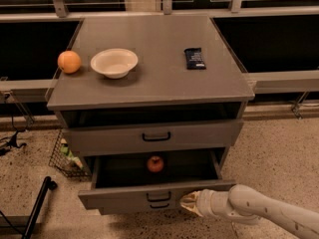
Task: Close middle drawer
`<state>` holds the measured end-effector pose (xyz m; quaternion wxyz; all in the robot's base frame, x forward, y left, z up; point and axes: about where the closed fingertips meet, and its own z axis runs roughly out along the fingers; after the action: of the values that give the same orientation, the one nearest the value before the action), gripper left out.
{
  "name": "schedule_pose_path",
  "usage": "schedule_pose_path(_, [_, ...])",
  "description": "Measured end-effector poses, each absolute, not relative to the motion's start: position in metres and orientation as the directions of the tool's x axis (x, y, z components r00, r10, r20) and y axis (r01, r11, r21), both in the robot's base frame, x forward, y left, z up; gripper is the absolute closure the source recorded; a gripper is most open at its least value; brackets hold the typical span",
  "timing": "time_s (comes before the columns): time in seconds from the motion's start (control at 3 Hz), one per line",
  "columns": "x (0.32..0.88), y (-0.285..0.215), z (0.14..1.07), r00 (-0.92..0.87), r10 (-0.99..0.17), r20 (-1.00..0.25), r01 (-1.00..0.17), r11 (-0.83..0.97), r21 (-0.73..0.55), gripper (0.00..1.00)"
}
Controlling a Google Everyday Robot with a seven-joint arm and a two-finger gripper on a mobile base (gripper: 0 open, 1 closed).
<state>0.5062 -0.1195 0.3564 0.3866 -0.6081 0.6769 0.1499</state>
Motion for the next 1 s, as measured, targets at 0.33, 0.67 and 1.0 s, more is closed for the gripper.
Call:
schedule_pose_path(0.33, [0.524, -0.12, 0.358, 0.066, -0.71, -0.701, -0.926, 0.219, -0.309, 1.0])
schedule_pose_path(0.67, [0.557, -0.126, 0.364, 0.108, -0.712, -0.694, -0.896, 0.233, -0.379, 1.0])
schedule_pose_path(1.0, [0.578, -0.128, 0.37, 0.14, -0.71, -0.69, -0.867, 0.249, -0.432, 1.0])
